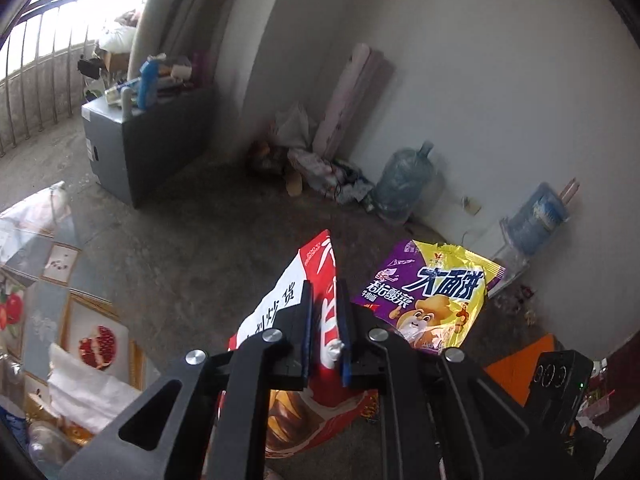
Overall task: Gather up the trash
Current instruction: 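Carry both held snack bags over the blue mesh wastebasket, then open both tools to drop the snack bags into the wastebasket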
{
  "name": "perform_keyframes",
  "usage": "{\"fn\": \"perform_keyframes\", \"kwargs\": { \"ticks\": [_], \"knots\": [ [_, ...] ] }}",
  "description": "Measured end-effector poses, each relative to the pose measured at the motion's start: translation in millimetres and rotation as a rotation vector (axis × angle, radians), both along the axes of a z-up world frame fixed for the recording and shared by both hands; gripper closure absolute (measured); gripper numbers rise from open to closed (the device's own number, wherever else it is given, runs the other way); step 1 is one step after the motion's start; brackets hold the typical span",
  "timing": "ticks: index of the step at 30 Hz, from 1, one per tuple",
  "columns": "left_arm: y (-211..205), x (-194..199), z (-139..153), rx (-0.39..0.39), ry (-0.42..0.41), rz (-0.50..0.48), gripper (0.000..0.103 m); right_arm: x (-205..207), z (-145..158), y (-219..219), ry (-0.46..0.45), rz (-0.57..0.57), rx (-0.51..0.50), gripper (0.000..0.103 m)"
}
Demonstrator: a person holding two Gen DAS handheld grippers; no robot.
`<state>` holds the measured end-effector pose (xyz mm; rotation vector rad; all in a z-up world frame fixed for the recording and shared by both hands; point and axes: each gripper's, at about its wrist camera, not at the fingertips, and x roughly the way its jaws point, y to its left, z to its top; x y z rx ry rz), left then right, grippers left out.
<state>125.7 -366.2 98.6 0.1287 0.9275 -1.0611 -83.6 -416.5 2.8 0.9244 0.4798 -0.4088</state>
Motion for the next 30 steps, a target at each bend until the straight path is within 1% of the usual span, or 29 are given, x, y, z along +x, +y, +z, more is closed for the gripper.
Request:
{"fn": "perform_keyframes", "kwargs": {
  "ticks": [2,4,6,8,11,13,14,15,16,17,18,19,20,21,22,23,24,25,26,28,30],
  "knots": [
    [-49,2,-31,0.082,0.037,-0.020,0.093,0,-29,-22,0.041,-0.029,0.032,0.102],
    [-86,2,-57,0.140,0.064,-0.037,0.092,0,-60,-44,0.081,-0.056,0.083,0.102],
    [-121,7,-89,0.200,0.089,-0.051,0.092,5,-85,-65,0.124,-0.085,0.110,0.102],
    [-157,9,-113,0.253,0.094,-0.057,0.092,7,-106,-85,0.153,-0.103,0.141,0.102],
    [-194,11,-148,0.298,0.099,-0.059,0.092,8,-137,-114,0.187,-0.125,0.165,0.102],
    [-210,8,-171,0.317,0.103,-0.046,0.085,14,-158,-132,0.192,-0.136,0.192,0.102],
    [-220,9,-182,0.327,0.104,-0.043,0.085,16,-166,-139,0.198,-0.131,0.199,0.102],
    [-228,8,-193,0.342,0.100,-0.042,0.082,17,-176,-141,0.212,-0.130,0.211,0.101],
    [-235,6,-205,0.363,0.103,-0.051,0.078,16,-185,-147,0.221,-0.136,0.222,0.097],
    [-236,4,-222,0.383,0.113,-0.065,0.072,20,-193,-151,0.224,-0.135,0.220,0.097],
    [-242,5,-232,0.412,0.123,-0.072,0.059,23,-202,-152,0.235,-0.127,0.217,0.087],
    [-244,7,-239,0.435,0.121,-0.060,0.052,26,-214,-156,0.266,-0.128,0.227,0.068],
    [-244,7,-244,0.446,0.112,-0.034,0.051,29,-225,-160,0.291,-0.133,0.233,0.062],
    [-242,8,-246,0.448,0.106,-0.007,0.050,30,-232,-162,0.302,-0.133,0.234,0.059],
    [-241,6,-249,0.443,0.107,0.010,0.046,30,-238,-164,0.323,-0.143,0.234,0.059],
    [-237,8,-246,0.431,0.112,0.022,0.044,29,-241,-166,0.332,-0.152,0.235,0.059],
    [-234,9,-241,0.416,0.109,0.025,0.043,23,-237,-167,0.320,-0.154,0.236,0.058],
    [-228,10,-237,0.407,0.098,0.025,0.042,13,-230,-156,0.301,-0.160,0.232,0.054],
    [-225,11,-227,0.390,0.080,0.021,0.041,11,-227,-156,0.287,-0.171,0.220,0.053],
    [-218,11,-212,0.363,0.046,0.016,0.040,5,-228,-155,0.280,-0.182,0.195,0.052],
    [-210,10,-191,0.328,0.010,0.011,0.040,2,-219,-148,0.285,-0.187,0.189,0.052]
  ]
}}
